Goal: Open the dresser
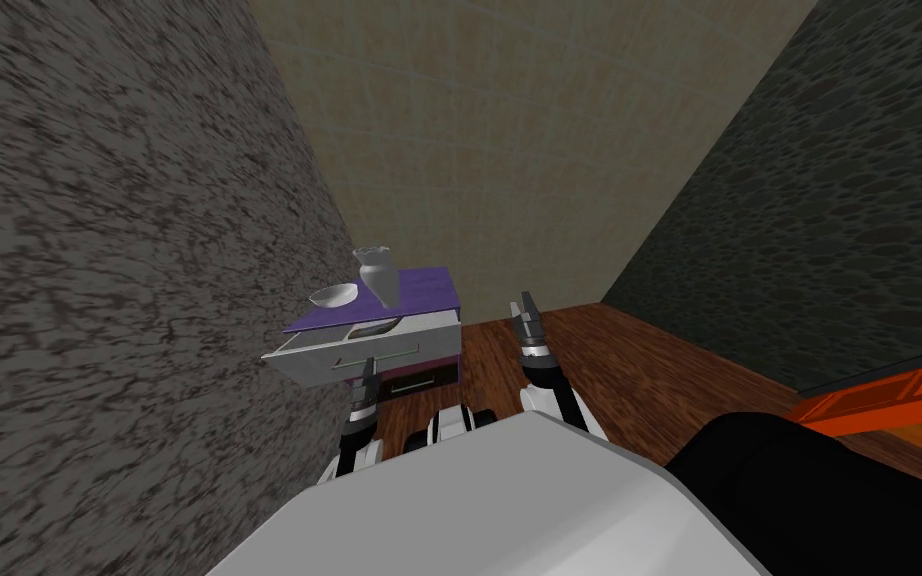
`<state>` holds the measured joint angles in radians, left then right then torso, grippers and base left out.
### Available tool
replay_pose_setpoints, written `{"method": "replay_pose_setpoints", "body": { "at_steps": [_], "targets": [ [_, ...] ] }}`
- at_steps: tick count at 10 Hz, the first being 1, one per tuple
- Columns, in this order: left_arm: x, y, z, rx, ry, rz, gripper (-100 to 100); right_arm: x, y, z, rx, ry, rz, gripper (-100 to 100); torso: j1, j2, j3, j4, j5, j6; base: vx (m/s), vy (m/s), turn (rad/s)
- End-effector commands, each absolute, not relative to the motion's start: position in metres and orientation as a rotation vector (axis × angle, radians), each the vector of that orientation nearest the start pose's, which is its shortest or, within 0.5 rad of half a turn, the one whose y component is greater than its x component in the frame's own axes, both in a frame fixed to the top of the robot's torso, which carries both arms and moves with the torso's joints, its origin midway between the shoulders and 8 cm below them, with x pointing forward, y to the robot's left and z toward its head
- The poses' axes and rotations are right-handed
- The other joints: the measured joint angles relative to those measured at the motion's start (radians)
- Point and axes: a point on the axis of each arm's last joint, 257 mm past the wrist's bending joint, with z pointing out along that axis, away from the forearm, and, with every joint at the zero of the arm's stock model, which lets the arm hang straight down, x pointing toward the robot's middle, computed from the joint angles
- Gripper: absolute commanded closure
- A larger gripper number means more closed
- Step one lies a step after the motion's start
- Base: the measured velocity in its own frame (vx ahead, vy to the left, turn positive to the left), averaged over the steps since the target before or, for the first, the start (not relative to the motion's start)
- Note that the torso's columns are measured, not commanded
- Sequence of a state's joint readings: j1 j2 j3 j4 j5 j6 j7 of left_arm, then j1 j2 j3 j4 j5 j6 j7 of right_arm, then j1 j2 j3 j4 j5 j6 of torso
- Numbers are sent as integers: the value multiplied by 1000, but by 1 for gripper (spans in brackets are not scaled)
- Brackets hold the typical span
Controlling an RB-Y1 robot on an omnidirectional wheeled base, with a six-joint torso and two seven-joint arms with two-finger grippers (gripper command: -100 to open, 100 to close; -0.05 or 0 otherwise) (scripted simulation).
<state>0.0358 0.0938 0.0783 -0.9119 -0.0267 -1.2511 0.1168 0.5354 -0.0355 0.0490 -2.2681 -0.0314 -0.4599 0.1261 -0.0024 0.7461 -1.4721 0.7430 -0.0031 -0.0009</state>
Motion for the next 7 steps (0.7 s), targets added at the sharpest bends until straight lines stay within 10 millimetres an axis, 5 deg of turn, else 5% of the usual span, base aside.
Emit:
{"method": "replay_pose_setpoints", "body": {
  "at_steps": [1, 6, 7],
  "targets": [
    [417, 281, -233, -749, 781, -1423, 100, 352, -269, -1, 675, 717, 1225, 0, 0, 2, 1, 2, -1, -1, -176, -18, 41],
    [412, 281, -232, -743, 787, -1438, 100, 352, -269, -1, 675, 717, 1225, 0, 1, 3, 2, 2, -1, -1, -166, -8, 28],
    [429, 283, -231, -766, 805, -1433, -100, 352, -269, -1, 675, 717, 1225, 0, -2, 3, 2, 3, -2, -1, -165, -39, 35]
  ]
}}
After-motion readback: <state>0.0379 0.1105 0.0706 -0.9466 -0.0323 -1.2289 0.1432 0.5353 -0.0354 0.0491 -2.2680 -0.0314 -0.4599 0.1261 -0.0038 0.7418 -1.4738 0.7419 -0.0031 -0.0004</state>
